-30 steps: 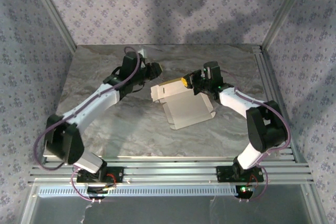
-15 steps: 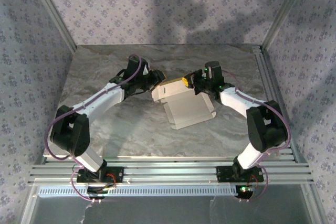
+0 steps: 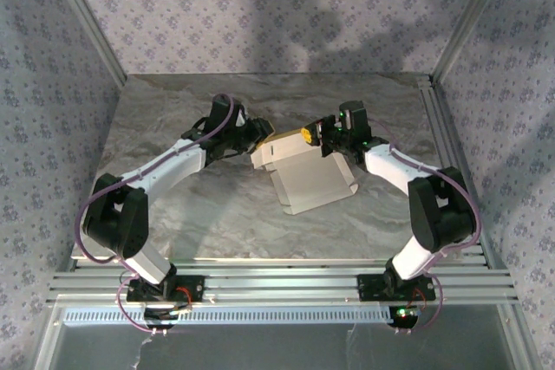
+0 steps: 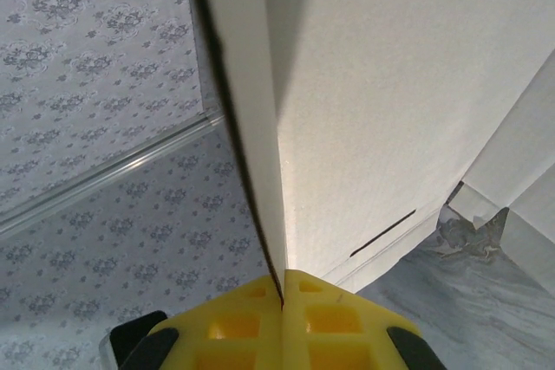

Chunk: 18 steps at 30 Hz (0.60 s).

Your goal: Fold the paper box

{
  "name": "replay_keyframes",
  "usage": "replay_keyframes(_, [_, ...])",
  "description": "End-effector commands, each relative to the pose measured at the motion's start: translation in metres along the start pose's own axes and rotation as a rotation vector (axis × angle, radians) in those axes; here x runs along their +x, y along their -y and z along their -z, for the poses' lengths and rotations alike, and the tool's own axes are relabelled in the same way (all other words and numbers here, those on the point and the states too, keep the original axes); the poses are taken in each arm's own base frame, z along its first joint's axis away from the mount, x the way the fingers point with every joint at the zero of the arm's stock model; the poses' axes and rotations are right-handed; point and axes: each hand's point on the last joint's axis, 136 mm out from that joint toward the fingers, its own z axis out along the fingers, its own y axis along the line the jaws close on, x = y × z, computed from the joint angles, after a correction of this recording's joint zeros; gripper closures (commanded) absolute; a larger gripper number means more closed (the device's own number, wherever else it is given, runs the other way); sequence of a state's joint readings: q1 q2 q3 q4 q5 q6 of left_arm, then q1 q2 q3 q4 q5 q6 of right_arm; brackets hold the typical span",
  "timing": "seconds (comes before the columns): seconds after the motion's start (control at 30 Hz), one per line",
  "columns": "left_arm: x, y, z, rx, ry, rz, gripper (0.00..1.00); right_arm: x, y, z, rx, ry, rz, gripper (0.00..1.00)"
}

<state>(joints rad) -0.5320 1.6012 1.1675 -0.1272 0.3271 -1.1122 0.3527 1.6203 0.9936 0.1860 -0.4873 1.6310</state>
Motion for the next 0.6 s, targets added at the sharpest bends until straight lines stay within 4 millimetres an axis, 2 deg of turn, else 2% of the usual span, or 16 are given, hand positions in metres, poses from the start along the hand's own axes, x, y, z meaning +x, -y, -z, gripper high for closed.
replay_keyframes(0.0, [0.001, 0.019, 0.005, 0.056, -0.012, 0.014, 0.6, 0.008, -0.011, 0.012, -0.001, -0.011, -0.038, 1.0])
replay_keyframes(0.2, [0.007, 0.023, 0.007, 0.068, -0.013, 0.023, 0.6, 0.008, -0.024, 0.027, -0.02, 0.024, -0.032, 1.0])
replay_keyframes(0.47, [0.01, 0.04, 0.03, 0.077, 0.032, -0.011, 0.6, 0.008, -0.032, 0.032, -0.028, 0.034, -0.025, 1.0])
replay_keyframes(0.57, [0.014, 0.039, 0.027, 0.073, 0.012, -0.022, 0.61, 0.009, -0.034, 0.033, -0.032, 0.033, -0.022, 1.0])
